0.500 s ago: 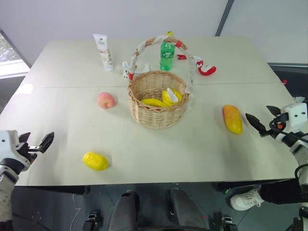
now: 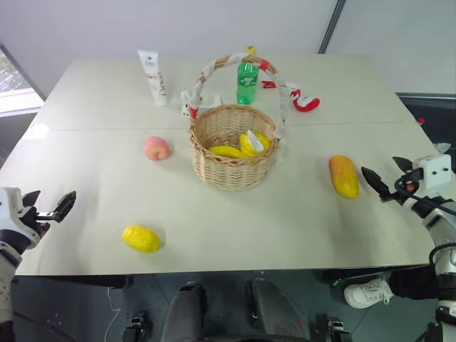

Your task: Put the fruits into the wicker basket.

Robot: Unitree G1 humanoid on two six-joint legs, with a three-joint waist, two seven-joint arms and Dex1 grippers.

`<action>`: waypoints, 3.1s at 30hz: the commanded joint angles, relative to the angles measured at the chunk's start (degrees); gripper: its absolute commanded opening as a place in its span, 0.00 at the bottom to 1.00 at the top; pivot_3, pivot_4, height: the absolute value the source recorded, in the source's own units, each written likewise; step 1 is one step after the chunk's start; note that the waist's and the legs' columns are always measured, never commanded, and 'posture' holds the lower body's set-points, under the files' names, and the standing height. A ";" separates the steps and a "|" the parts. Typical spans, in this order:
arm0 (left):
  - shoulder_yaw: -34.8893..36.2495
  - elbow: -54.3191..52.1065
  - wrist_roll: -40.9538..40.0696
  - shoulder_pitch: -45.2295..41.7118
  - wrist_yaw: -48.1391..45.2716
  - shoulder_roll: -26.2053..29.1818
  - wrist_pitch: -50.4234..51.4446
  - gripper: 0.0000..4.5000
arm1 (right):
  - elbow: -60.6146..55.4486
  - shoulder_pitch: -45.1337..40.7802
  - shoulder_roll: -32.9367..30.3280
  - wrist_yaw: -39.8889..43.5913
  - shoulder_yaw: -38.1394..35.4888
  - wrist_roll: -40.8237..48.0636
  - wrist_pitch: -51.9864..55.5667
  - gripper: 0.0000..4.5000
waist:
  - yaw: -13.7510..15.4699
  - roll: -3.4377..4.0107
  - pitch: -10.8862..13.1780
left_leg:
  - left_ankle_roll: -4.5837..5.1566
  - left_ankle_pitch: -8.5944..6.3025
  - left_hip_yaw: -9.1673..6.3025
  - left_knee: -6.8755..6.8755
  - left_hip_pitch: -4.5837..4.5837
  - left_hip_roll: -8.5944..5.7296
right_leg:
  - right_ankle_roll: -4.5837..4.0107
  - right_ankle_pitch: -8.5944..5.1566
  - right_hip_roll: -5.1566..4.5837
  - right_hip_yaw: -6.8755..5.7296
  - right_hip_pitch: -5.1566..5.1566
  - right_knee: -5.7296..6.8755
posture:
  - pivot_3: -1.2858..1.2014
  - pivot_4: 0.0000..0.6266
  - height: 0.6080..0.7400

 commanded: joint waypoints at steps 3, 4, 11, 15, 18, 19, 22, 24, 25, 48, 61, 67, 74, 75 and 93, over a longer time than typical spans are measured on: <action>-1.33 -2.77 -0.04 -1.62 -1.41 1.61 0.04 1.00 | -6.65 -0.95 0.68 -0.83 0.05 0.83 -0.07 0.99 | 0.04 0.00 0.00 | 0.00 0.00 -0.01 0.00 -0.01 0.01 | 0.00 0.00 0.00 0.00 0.00 0.01 | 0.52 0.24 1.00; -1.34 -2.49 0.05 -1.72 -1.69 1.71 -0.06 1.00 | -7.43 -0.75 0.79 -1.03 0.09 0.81 0.15 0.99 | 0.03 0.00 0.00 | 0.00 0.00 -0.02 0.00 -0.01 0.01 | 0.00 0.00 -0.01 0.00 0.00 0.01 | 0.52 0.24 1.00; -4.73 -1.52 -1.27 -7.03 -5.37 4.48 2.98 1.00 | -16.33 -0.26 -0.54 -0.13 -0.31 2.61 3.93 0.99 | 0.12 0.00 0.00 | 0.00 0.00 -0.05 0.00 -0.01 0.00 | 0.00 0.00 -0.02 -0.01 0.00 0.03 | 0.52 0.24 1.00; -12.52 -2.78 1.96 -15.16 -1.45 3.91 7.64 1.00 | -23.03 0.71 -0.95 2.35 0.57 5.99 8.47 0.99 | 0.33 0.00 0.00 | 0.00 0.00 -0.05 0.00 -0.02 0.00 | 0.01 0.01 -0.03 -0.02 0.00 0.03 | 0.52 0.24 1.00; -20.06 -2.66 5.96 -21.44 0.73 3.55 10.73 1.00 | -31.37 3.40 -2.90 5.73 1.59 10.57 14.76 0.99 | 0.45 0.00 0.00 | 0.00 0.00 -0.12 0.02 -0.07 -0.03 | 0.02 0.01 -0.03 -0.04 0.00 0.03 | 0.52 0.24 1.00; -21.98 -1.95 6.80 -23.70 1.39 3.12 11.74 1.00 | -34.65 4.39 -3.93 6.79 1.97 12.24 17.06 0.99 | 0.45 -0.01 0.00 | 0.01 0.00 -0.17 0.03 -0.09 -0.04 | 0.02 0.01 -0.05 -0.04 0.00 0.03 | 0.52 0.24 1.00; -26.72 2.11 10.03 -30.95 4.42 1.48 14.31 1.00 | -44.15 4.37 -5.81 7.03 3.28 18.53 23.83 0.99 | 0.13 -0.02 0.00 | 0.04 -0.02 -0.34 0.03 -0.09 -0.06 | 0.02 0.01 -0.03 -0.06 0.00 0.02 | 0.52 0.24 1.00; -28.23 4.97 10.65 -35.52 5.99 -0.34 16.64 1.00 | -48.50 2.39 -5.49 5.58 5.58 20.58 26.27 0.99 | -0.06 -0.02 0.00 | 0.04 -0.02 -0.35 0.05 -0.06 -0.08 | 0.03 0.01 0.03 -0.06 0.00 0.05 | 0.52 0.24 1.00; -29.21 6.36 11.28 -37.47 6.34 -1.11 17.13 1.00 | -50.19 1.33 -5.08 4.90 7.09 20.86 27.05 0.99 | -0.14 -0.02 0.00 | 0.04 -0.02 -0.35 0.09 -0.05 -0.07 | 0.03 0.02 0.07 -0.06 0.00 0.08 | 0.52 0.24 1.00; -35.30 27.72 17.52 -54.48 6.54 -10.15 17.29 0.72 | -57.04 -6.49 3.78 -1.81 20.00 23.24 30.54 1.00 | 0.35 -0.07 0.00 | 0.03 -0.01 -0.47 0.13 -0.15 -0.17 | 0.02 0.01 0.03 -0.18 -0.02 0.07 | 0.52 0.24 1.00; -32.15 20.11 14.86 -50.65 4.73 -8.22 21.26 0.44 | -56.17 -7.74 4.84 -1.95 21.89 22.35 29.89 1.00 | 0.20 -0.07 0.00 | 0.03 -0.01 -0.50 0.13 -0.15 -0.16 | 0.02 0.01 0.01 -0.18 -0.02 0.08 | 0.52 0.24 1.00; -30.13 12.94 13.42 -48.59 4.85 -7.52 24.18 0.99 | -55.06 -8.81 5.38 -1.22 22.63 21.85 29.57 1.00 | 0.34 -0.07 0.00 | 0.02 -0.01 -0.52 0.14 -0.16 -0.16 | 0.02 0.01 -0.01 -0.19 -0.02 0.08 | 0.52 0.24 1.00; -27.11 14.94 14.94 -50.44 11.02 -7.80 22.71 0.99 | -53.80 -9.77 6.33 -0.13 23.29 20.96 29.12 1.00 | 0.23 -0.07 0.00 | 0.03 -0.01 -0.52 0.14 -0.15 -0.15 | 0.02 0.01 0.00 -0.19 -0.02 0.09 | 0.52 0.24 1.00; -26.77 16.03 15.22 -50.92 11.92 -7.87 22.13 0.99 | -53.61 -9.92 6.48 -0.01 23.37 20.84 29.05 1.00 | 0.28 -0.07 0.00 | 0.03 -0.01 -0.52 0.14 -0.15 -0.15 | 0.02 0.01 0.00 -0.19 -0.03 0.09 | 0.52 0.24 1.00; -28.09 56.55 20.25 -70.11 13.95 -12.30 1.40 0.99 | -52.99 -10.37 7.85 0.22 24.27 19.01 28.77 1.00 | 0.24 -0.10 0.00 | 0.03 -0.01 -0.43 0.15 -0.19 -0.27 | 0.03 0.01 -0.03 -0.28 -0.03 0.07 | 0.52 0.24 1.00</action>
